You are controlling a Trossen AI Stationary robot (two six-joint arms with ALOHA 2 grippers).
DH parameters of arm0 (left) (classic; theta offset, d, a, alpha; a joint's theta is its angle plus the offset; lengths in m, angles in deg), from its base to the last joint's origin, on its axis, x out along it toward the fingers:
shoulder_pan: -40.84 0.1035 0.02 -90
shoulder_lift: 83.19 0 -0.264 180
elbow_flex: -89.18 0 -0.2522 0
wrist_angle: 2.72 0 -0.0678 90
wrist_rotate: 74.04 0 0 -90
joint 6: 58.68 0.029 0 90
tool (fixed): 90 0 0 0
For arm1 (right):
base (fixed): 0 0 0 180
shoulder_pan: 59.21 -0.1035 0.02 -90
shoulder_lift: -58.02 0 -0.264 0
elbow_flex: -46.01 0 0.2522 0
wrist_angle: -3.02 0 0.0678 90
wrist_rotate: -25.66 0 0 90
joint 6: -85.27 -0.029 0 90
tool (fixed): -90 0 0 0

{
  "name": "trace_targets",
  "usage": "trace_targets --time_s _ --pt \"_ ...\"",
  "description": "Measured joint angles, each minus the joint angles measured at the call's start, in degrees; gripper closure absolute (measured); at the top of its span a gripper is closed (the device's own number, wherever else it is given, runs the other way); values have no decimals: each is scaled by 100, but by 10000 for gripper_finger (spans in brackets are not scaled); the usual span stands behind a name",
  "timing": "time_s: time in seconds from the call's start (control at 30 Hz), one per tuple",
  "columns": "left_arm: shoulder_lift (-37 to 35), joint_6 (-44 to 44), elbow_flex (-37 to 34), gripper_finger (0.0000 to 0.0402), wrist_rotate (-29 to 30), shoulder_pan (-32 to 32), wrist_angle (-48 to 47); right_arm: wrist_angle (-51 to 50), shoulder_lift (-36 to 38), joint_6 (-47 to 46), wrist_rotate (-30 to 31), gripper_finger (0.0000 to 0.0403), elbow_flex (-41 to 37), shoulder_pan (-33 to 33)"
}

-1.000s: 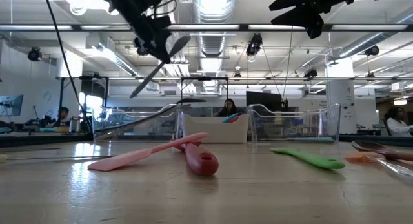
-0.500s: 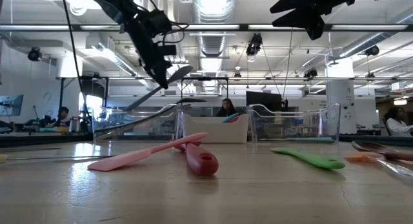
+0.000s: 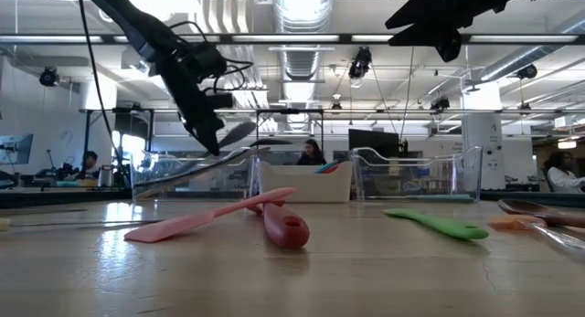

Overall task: Pick & Place Kitchen Items
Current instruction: Put the gray cooking spoon into the left transparent bin

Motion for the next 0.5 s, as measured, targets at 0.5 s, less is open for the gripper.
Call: trace_targets --time_s 0.5 --pt "-4 -39 -296 354 -125 8 224 44 0 -43 4 237 -119 0"
